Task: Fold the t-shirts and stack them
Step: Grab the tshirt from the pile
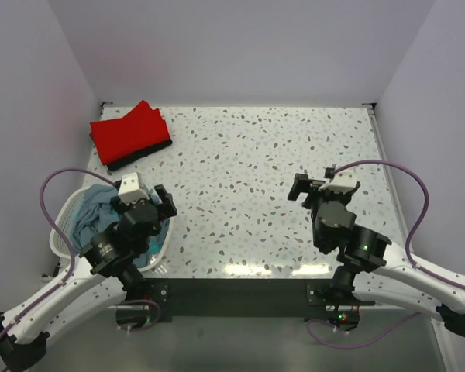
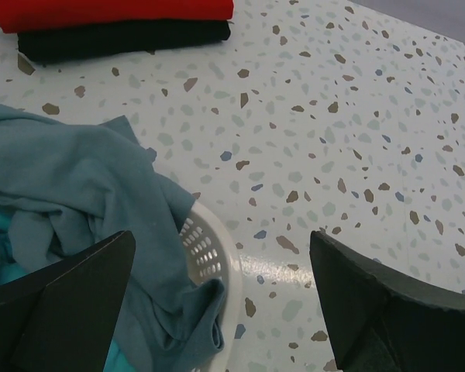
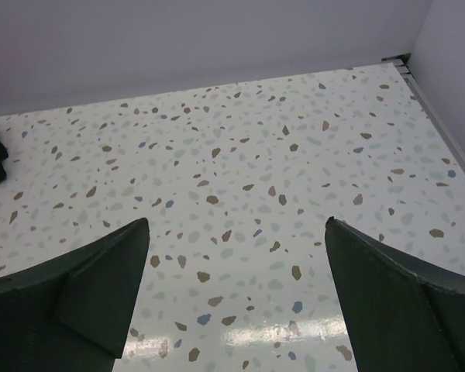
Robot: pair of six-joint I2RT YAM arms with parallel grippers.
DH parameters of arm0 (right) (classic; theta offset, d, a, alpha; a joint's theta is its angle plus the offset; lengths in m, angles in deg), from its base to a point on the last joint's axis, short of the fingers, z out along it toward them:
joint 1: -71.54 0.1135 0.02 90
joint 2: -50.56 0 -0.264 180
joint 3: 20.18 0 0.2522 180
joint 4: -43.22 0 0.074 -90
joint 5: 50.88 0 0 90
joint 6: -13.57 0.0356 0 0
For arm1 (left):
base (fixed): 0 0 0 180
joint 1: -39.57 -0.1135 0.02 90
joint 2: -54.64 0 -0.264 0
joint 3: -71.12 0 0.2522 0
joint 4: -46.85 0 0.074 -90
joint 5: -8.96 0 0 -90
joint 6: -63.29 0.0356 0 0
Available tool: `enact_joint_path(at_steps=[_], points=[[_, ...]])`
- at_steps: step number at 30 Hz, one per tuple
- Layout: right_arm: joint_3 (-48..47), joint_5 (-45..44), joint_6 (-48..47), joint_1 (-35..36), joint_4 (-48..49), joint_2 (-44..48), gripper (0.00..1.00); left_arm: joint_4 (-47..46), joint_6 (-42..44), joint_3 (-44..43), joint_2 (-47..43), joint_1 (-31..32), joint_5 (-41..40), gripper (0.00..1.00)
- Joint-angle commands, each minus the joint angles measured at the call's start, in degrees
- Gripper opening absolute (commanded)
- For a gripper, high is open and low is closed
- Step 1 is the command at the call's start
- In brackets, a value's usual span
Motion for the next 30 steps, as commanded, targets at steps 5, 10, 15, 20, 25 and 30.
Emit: enact_joint_path(at_steps=[5, 10, 15, 20, 25, 30], points=[[-2.4, -1.3, 13.0, 0.1, -13.8, -1.3, 0.99, 8.4, -10.2, -3.9, 5.6, 0.1, -8.6, 1.00], [-1.0, 1.8, 23.4, 0.1, -25.1, 0.8, 0.99, 24.1, -29.6, -5.9, 10.3, 0.2, -16.1, 1.00], [2.7, 8.8, 28.7, 0.1, -28.6, 6.6, 0.99, 24.1, -30.2, -5.4, 9.7, 0.2, -16.7, 1.00], [6.4, 16.2, 29.4, 0.1, -27.3, 13.9, 0.99, 17.8, -24.9, -2.1, 8.2, -1.9, -16.1, 1.00], [5.4, 19.7, 29.0, 0.1, -27.6, 14.4, 0.98, 6.1, -13.5, -0.6, 12.0, -10.9, -8.2, 1.00], [4.3, 19.1, 27.7, 0.1, -28.6, 12.4, 0.99, 3.6, -12.8, 0.0, 16.5, -18.3, -7.4, 1.00]])
